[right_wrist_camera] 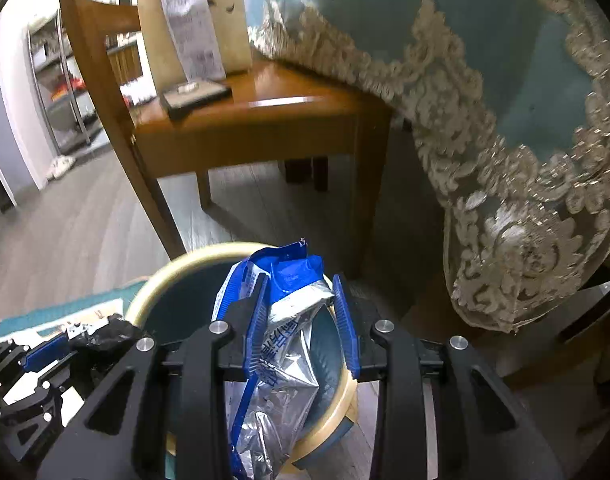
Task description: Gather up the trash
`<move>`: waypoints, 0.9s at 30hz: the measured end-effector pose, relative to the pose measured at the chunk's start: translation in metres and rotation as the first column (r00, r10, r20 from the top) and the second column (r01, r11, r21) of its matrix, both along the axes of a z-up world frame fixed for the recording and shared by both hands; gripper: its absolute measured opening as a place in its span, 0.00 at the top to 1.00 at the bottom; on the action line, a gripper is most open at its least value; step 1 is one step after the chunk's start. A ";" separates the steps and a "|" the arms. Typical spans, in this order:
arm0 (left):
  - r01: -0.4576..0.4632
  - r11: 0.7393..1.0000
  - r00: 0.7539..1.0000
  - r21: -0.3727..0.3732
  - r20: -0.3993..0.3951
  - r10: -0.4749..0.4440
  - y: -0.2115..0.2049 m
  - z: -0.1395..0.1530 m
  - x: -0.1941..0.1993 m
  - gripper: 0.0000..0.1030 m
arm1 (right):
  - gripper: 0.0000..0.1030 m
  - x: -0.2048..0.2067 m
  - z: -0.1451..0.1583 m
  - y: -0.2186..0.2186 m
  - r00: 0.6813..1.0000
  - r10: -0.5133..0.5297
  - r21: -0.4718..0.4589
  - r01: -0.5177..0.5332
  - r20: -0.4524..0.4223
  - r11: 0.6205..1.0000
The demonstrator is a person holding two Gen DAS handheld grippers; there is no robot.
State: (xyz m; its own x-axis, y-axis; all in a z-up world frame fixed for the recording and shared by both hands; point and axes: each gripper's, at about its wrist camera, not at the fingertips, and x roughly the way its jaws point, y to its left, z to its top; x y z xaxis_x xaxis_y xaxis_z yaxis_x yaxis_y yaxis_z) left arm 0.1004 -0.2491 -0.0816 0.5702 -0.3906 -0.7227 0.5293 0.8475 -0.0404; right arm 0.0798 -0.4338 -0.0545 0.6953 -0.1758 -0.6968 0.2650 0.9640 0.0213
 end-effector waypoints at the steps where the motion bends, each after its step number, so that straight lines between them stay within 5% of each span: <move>1: 0.003 1.000 1.000 -0.002 -0.006 -0.003 -0.002 -0.002 0.000 0.73 | 0.68 0.002 -0.005 0.001 1.000 0.007 -0.008 -0.007 -0.012 1.000; 3: 0.009 1.000 1.000 -0.005 -0.017 -0.010 -0.007 -0.007 0.003 0.71 | 0.65 0.003 -0.010 0.006 0.999 0.026 -0.023 -0.026 -0.019 0.999; 7: 0.019 0.999 0.999 -0.045 -0.026 -0.021 -0.006 -0.008 0.005 0.46 | 0.48 0.005 -0.012 0.011 0.999 0.045 -0.024 -0.045 -0.011 0.999; 19: -0.041 0.999 0.997 -0.025 0.072 0.043 0.058 0.037 -0.022 0.40 | 0.32 -0.003 0.012 0.052 0.995 0.097 0.022 -0.097 0.024 0.995; 21: -0.067 0.998 0.994 -0.022 0.088 0.069 0.080 0.047 -0.030 0.37 | 0.26 -0.005 0.017 0.066 0.992 0.124 0.019 -0.124 0.031 0.992; 23: -0.095 0.995 0.990 -0.024 0.104 0.097 0.106 0.057 -0.040 0.32 | 0.10 -0.009 0.021 0.082 0.987 0.151 0.036 -0.153 0.047 0.988; 27: -0.146 0.989 0.977 -0.014 0.152 0.146 0.152 0.074 -0.062 0.19 | 0.06 -0.016 0.029 0.112 0.976 0.203 0.045 -0.206 0.076 0.977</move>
